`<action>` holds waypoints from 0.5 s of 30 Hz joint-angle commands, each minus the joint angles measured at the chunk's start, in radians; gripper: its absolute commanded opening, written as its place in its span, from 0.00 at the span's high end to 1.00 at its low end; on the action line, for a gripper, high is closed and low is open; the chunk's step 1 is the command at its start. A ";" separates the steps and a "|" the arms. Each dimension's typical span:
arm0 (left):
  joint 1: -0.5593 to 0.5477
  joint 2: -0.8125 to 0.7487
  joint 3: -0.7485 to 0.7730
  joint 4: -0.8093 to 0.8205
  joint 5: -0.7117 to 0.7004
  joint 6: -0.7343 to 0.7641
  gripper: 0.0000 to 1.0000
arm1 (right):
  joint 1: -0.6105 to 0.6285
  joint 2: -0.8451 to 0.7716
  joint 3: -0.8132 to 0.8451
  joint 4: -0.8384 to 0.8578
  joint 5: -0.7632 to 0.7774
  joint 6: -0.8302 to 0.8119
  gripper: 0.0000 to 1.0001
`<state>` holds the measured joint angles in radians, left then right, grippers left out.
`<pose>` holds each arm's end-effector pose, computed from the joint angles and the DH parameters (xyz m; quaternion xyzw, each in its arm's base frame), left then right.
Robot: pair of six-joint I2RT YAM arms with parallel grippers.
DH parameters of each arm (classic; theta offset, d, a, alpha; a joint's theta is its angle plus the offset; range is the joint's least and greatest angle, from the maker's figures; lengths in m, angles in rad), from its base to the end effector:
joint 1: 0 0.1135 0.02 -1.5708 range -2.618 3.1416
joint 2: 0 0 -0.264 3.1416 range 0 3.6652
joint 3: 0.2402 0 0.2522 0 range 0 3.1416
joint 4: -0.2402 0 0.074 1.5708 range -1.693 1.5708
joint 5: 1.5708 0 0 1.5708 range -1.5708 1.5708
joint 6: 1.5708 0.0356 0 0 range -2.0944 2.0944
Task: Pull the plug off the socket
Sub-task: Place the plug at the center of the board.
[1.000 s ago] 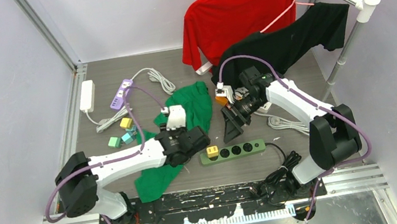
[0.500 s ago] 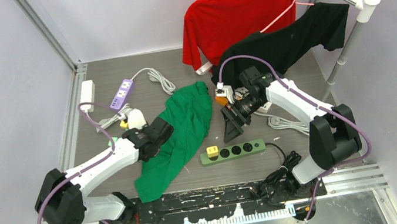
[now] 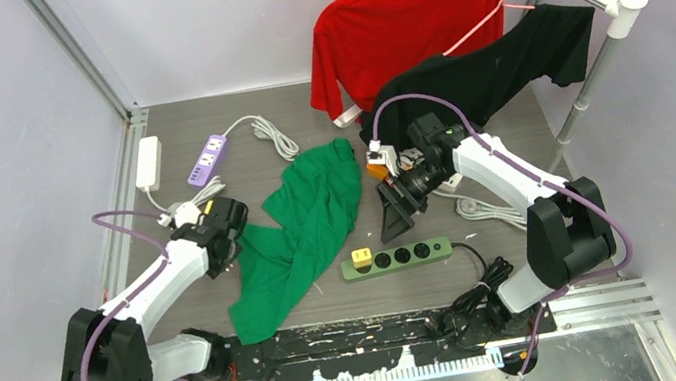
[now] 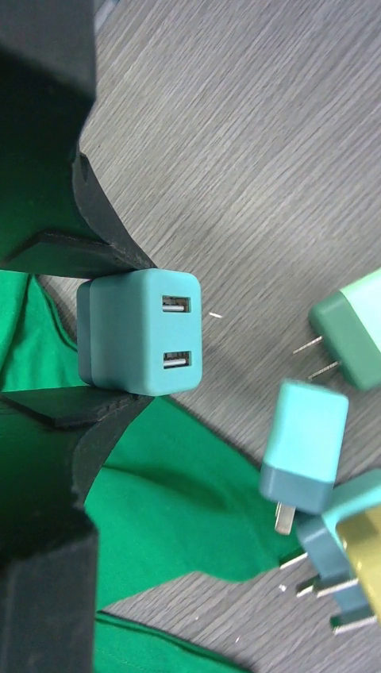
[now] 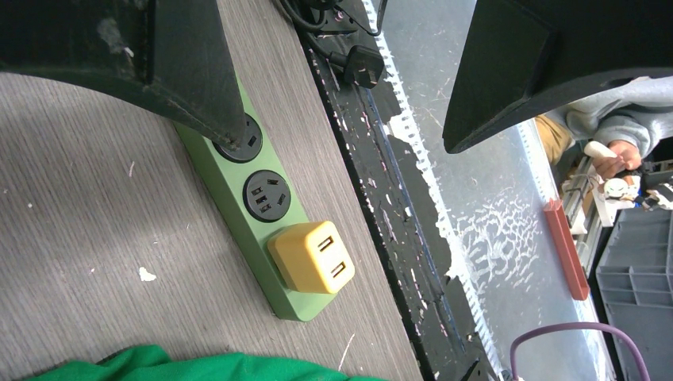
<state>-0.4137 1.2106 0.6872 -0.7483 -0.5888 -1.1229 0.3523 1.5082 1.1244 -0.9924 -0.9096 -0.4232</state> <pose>0.1907 -0.0622 0.1911 -0.3691 0.8724 0.1072 0.3019 0.2452 0.1201 0.2468 -0.3776 0.8116 0.4338 0.1027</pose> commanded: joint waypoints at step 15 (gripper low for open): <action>0.219 0.052 -0.041 0.117 0.202 0.041 0.92 | 0.004 -0.002 0.014 0.003 0.000 0.003 0.01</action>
<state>-0.2291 1.2499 0.6426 -0.6651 -0.4171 -1.1057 0.3523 1.5082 1.1244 -0.9924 -0.9085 -0.4232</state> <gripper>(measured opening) 0.442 0.993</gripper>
